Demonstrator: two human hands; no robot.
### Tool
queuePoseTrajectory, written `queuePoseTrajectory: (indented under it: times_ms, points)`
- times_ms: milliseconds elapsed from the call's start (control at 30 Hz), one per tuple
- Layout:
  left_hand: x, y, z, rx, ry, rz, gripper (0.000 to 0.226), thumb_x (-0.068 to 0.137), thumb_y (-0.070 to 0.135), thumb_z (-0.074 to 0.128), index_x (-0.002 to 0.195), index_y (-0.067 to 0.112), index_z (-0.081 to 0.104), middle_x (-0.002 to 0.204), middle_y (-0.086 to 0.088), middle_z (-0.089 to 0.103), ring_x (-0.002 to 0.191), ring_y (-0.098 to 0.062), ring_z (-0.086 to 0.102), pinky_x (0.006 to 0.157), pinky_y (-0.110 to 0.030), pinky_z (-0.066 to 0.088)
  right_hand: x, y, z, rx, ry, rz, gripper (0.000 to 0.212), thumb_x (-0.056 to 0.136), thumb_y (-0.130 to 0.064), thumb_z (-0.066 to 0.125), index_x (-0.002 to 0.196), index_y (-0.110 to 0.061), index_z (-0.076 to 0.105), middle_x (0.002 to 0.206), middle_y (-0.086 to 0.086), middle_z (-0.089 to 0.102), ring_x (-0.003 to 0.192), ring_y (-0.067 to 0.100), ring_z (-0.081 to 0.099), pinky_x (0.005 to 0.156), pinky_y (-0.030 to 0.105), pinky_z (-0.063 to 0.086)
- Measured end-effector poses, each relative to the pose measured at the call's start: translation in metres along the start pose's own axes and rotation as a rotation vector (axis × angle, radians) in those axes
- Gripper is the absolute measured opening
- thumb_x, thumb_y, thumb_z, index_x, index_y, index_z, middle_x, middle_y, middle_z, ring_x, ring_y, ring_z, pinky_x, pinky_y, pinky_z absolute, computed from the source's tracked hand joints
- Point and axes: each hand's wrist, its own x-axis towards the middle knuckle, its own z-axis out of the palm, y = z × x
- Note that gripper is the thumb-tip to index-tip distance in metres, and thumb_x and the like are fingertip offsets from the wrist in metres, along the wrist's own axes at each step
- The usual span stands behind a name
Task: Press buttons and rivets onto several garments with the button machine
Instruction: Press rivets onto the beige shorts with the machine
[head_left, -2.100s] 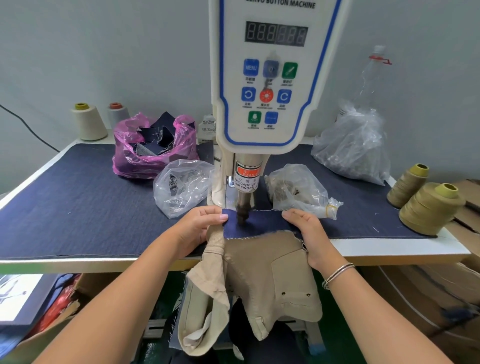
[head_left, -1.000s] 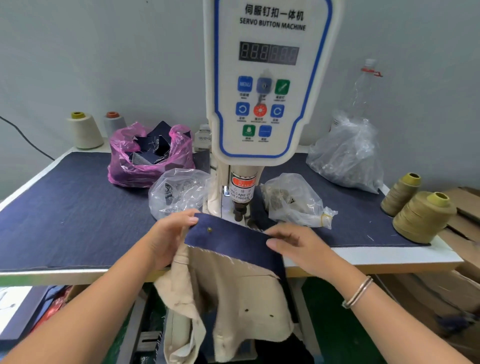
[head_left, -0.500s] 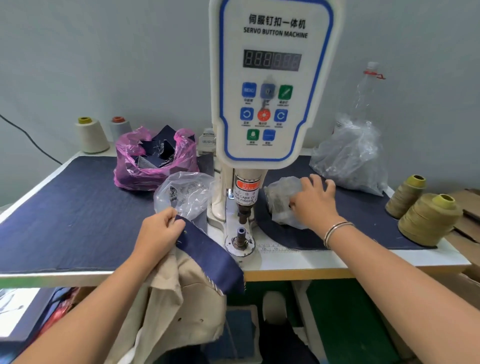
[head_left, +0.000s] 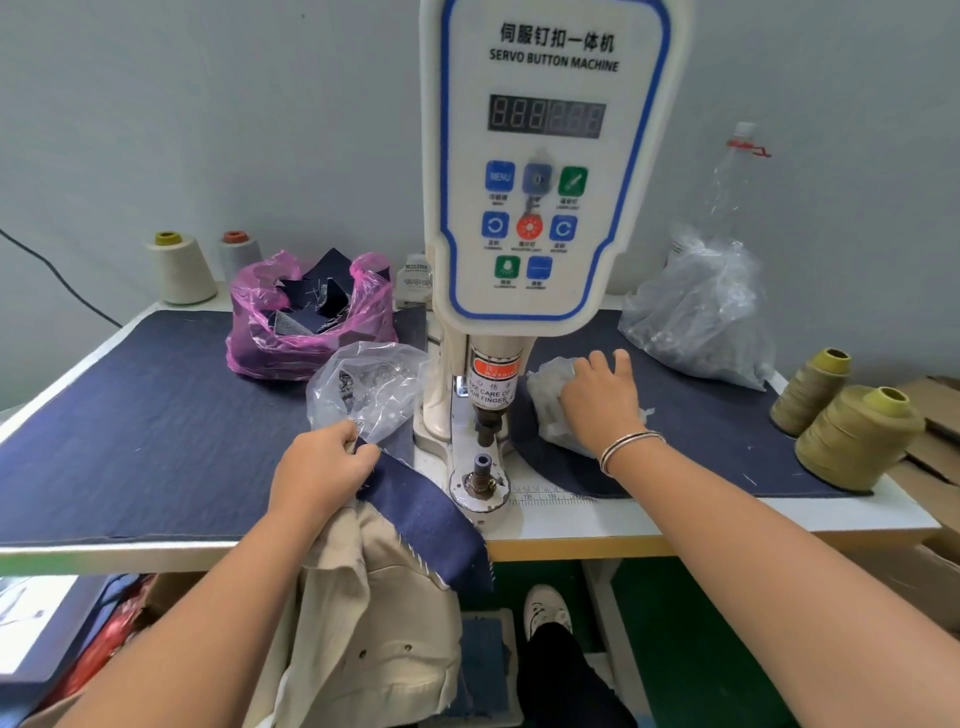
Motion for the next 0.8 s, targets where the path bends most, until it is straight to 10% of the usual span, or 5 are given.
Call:
queuePoseTrajectory:
  times_ms: [400,567,800]
  points:
    - [0.000,0.003,-0.001,0.055,0.009,-0.008,0.035,0.078,0.022,0.059,0.057,0.016,0.031,0.053,-0.002,0.044,0.055,-0.022,0.040,0.049,-0.030,0.026,-0.013,0.014,-0.015,0.192,0.049,0.105,0.017,0.091,-0.026,0.052,0.097,-0.023,0.067,0.120,0.000,0.046,0.118,0.022,0.036,0.111,0.057,0.010]
    - [0.000,0.003,-0.001,0.057,0.007,-0.015,0.034,0.078,0.023,0.058,0.057,0.016,0.033,0.055,-0.003,0.046,0.058,-0.025,0.044,0.049,-0.030,0.026,-0.054,0.015,-0.043,0.714,0.453,0.268,0.008,0.083,-0.025,0.068,0.078,-0.023,0.072,0.105,-0.004,0.055,0.107,0.018,0.041,0.089,0.034,0.019]
    - [-0.002,0.005,-0.003,0.048,0.007,-0.015,0.033,0.079,0.022,0.057,0.058,0.014,0.033,0.055,-0.004,0.046,0.058,-0.026,0.043,0.049,-0.031,0.026,-0.108,-0.052,-0.061,1.983,-0.320,0.424,0.022,0.088,-0.020,0.063,0.067,-0.018,0.065,0.050,-0.006,0.049,0.044,0.005,0.040,0.045,0.017,0.031]
